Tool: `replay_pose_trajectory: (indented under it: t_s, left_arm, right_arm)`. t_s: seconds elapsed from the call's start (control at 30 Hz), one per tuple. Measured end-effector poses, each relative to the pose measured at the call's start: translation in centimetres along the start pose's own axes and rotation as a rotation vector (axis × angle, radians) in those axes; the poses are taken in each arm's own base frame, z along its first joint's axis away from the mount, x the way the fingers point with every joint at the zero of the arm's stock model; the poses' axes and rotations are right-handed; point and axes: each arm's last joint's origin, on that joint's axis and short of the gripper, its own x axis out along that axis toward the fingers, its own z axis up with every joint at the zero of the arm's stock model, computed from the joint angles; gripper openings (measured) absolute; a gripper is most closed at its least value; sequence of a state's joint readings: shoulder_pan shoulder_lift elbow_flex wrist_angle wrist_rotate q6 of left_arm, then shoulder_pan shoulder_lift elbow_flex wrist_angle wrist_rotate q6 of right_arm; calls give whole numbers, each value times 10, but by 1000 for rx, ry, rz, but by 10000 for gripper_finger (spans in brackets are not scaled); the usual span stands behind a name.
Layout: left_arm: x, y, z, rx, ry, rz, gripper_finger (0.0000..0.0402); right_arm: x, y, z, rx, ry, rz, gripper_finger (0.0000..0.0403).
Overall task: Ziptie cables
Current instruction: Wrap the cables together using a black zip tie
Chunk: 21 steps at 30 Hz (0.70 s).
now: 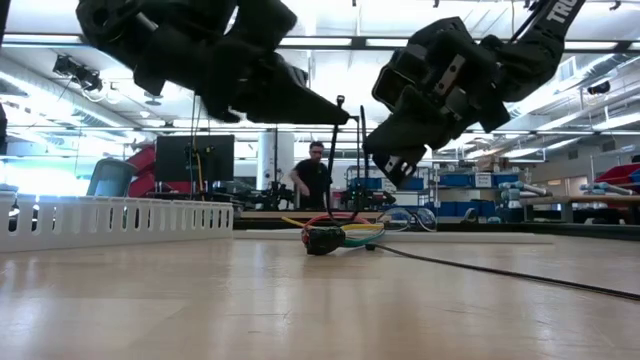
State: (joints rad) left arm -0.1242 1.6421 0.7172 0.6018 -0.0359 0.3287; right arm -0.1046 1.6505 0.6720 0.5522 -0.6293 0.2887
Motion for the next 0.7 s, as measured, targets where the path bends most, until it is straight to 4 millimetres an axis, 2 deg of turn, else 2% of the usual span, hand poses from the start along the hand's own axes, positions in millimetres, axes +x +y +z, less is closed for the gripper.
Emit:
replay_pose_trajectory:
  t_s: [0.1, 0.27, 0.7]
  left_arm:
    - [0, 3, -3, 49, -27, -78, 0]
    - [-1, 15, -6, 37, -75, -188, 0]
    - [-4, 31, -10, 20, -158, -337, 0]
  right_arm:
    - [2, 3, -1, -42, 7, 14, 0]
    - [5, 7, -2, -87, 13, 26, 0]
    - [6, 9, -2, -115, 11, 33, 0]
